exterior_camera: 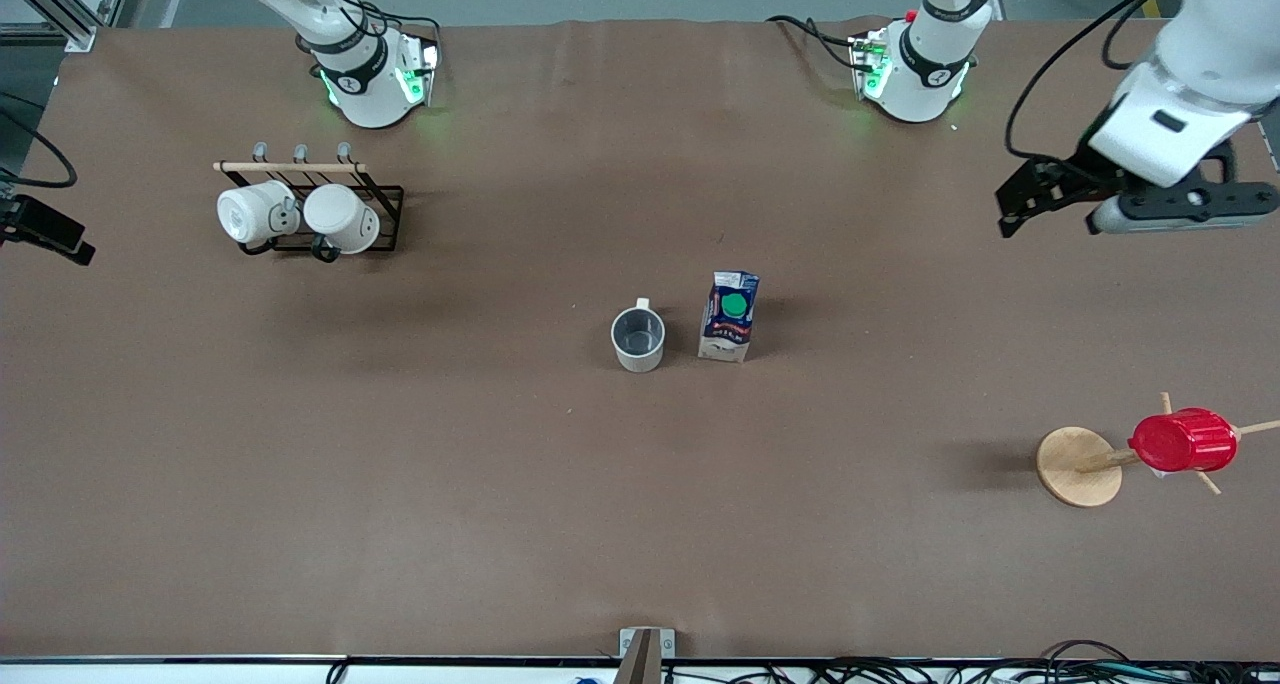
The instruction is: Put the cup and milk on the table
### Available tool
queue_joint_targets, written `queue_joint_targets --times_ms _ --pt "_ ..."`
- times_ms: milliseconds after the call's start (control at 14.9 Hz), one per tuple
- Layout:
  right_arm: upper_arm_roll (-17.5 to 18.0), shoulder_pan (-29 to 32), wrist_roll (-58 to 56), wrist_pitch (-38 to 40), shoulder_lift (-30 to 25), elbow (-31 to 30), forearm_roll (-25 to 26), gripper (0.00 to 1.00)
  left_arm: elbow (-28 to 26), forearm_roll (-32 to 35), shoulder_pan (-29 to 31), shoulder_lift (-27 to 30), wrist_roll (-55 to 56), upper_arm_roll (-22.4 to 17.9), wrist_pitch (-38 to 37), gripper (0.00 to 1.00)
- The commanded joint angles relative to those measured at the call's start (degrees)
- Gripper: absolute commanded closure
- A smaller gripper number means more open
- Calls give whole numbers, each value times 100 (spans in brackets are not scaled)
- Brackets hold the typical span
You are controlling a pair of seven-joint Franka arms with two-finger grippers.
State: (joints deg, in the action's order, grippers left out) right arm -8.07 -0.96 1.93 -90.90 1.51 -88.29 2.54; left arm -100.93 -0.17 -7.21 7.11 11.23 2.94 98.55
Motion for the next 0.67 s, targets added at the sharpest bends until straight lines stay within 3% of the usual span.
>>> queue_joint_targets --times_ms 0,336,605 --pt "24 -10 -26 2 -169 -163 -131 0 -23 -106 97 176 -130 -4 -256 0" --pt "51 -62 27 28 -160 -57 -139 0 327 -132 132 168 -525 -380 -591 0" --pt "86 -71 53 465 -143 336 -410 0 828 -97 53 -279 -648 -417 -924 0"
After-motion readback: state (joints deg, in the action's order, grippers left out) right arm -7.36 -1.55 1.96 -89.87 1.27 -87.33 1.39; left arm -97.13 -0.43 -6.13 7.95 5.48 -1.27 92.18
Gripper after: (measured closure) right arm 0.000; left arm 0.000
